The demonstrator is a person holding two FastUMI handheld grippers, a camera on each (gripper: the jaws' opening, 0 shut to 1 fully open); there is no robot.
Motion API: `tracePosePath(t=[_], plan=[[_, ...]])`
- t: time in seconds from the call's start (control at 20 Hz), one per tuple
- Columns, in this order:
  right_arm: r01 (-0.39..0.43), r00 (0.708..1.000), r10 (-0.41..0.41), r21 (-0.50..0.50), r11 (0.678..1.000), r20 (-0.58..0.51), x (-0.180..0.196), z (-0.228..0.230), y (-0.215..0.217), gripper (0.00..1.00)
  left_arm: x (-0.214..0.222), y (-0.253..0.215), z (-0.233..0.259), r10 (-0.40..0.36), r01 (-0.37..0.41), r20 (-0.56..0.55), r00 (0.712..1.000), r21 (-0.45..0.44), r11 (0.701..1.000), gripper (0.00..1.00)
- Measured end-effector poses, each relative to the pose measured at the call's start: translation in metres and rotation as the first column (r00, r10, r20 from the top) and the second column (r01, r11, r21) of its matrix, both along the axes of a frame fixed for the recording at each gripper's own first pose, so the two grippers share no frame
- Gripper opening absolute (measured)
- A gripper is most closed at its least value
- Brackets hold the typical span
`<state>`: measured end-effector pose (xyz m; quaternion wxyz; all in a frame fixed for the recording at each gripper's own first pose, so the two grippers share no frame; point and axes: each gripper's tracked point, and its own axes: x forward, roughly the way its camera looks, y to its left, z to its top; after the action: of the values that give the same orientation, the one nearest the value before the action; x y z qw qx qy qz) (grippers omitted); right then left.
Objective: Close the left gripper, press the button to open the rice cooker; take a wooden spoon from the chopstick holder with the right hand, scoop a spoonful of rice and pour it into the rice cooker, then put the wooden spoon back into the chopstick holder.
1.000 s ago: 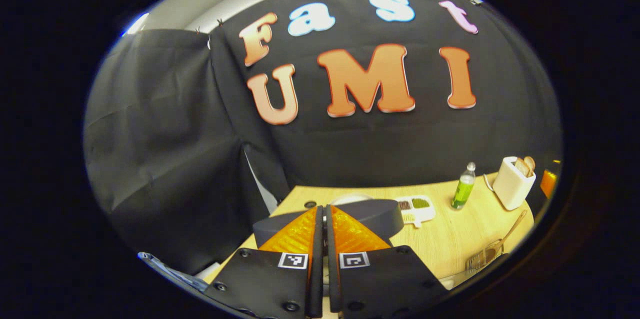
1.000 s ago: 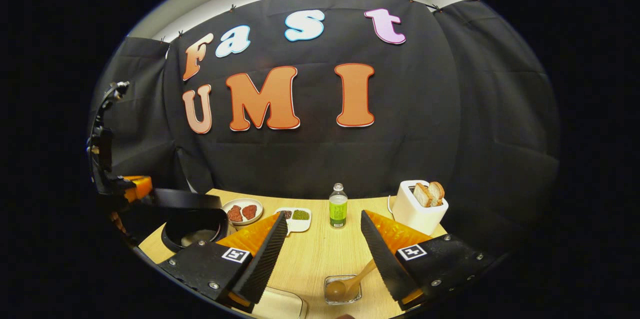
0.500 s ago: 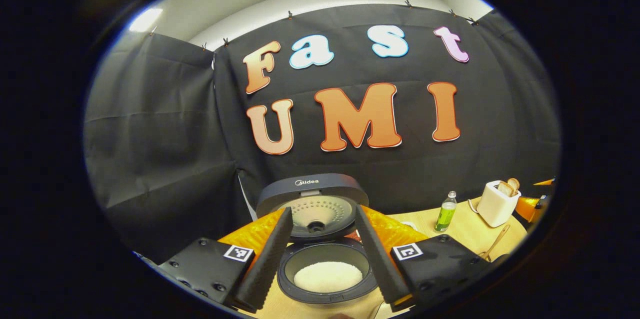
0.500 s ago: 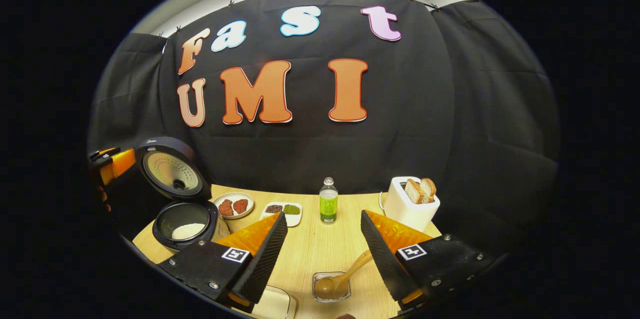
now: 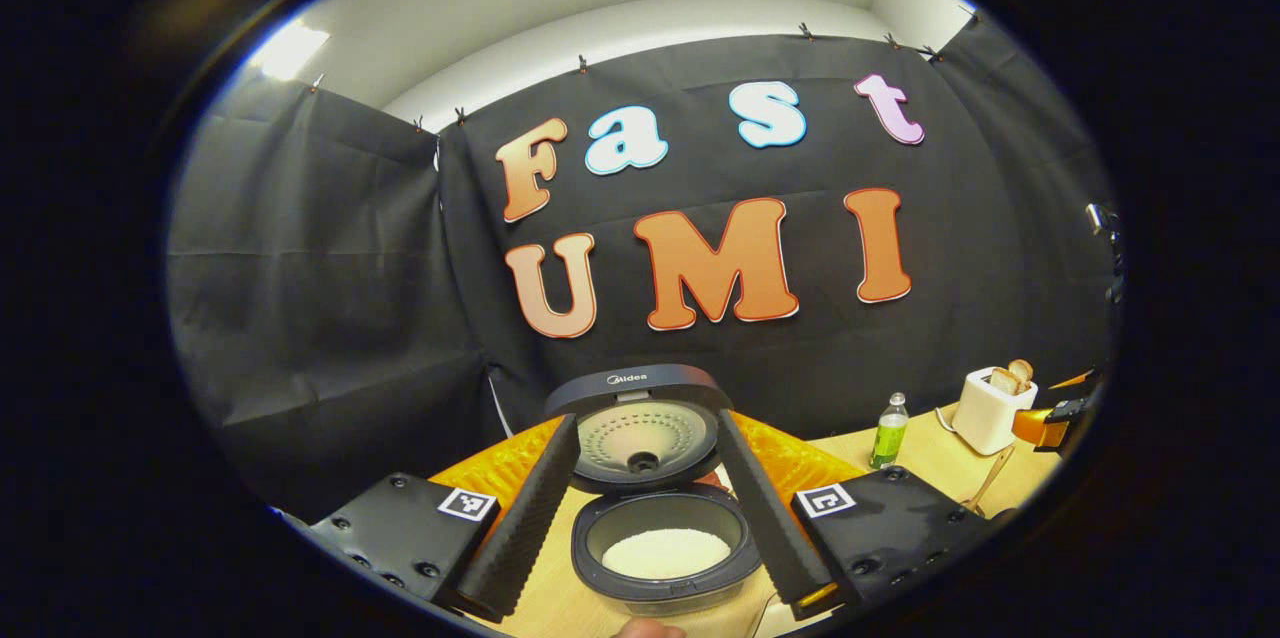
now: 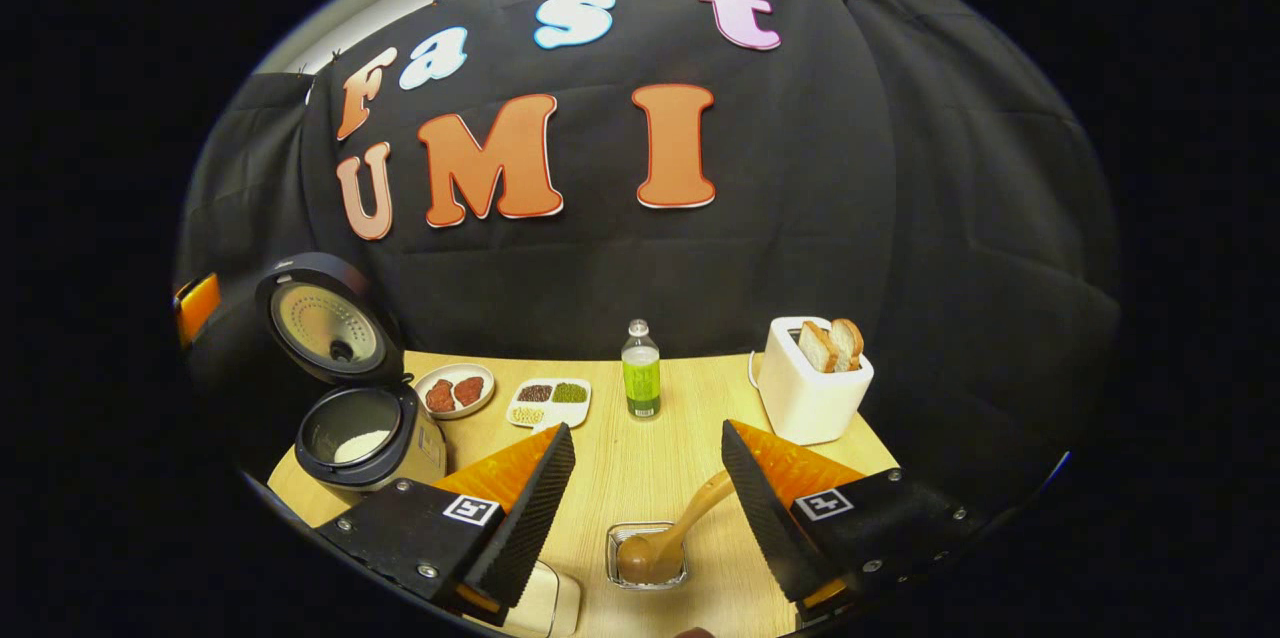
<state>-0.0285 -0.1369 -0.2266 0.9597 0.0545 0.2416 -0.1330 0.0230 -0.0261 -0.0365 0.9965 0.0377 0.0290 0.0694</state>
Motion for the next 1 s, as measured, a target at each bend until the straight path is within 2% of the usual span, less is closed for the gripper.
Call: tracePosePath(t=[0.2,0.25,0.3,0.5,0.8,1.0], plan=[[0.037,0.997,-0.037,0.009,0.999,-0.069,0.001,-0.035,-0.022,0.92,-0.013,0.000,-0.002,0.039,-0.038,-0.004,0.999,0.014,0.999,0.98],[0.044,0.995,-0.043,0.016,0.999,-0.089,0.000,-0.046,-0.026,0.97,-0.017,0.000,-0.002,0.050,-0.049,-0.009,0.999,0.015,0.999,0.98],[0.050,0.992,-0.046,0.029,0.998,-0.116,-0.001,-0.057,-0.029,0.92,-0.019,-0.002,-0.003,0.057,-0.057,-0.015,0.998,0.018,0.998,0.98],[0.090,0.974,-0.059,0.136,0.987,-0.218,-0.012,-0.100,-0.034,0.92,-0.033,-0.005,-0.001,0.090,-0.089,-0.022,0.996,0.050,0.995,0.95],[0.104,0.949,-0.013,0.274,0.956,-0.316,-0.012,-0.145,-0.027,0.90,-0.045,-0.014,-0.003,0.121,-0.118,-0.041,0.992,0.073,0.990,0.98],[0.084,0.939,0.026,0.302,0.950,-0.343,-0.012,-0.162,-0.024,0.89,-0.051,-0.016,-0.005,0.137,-0.132,-0.057,0.989,0.080,0.988,1.00]])
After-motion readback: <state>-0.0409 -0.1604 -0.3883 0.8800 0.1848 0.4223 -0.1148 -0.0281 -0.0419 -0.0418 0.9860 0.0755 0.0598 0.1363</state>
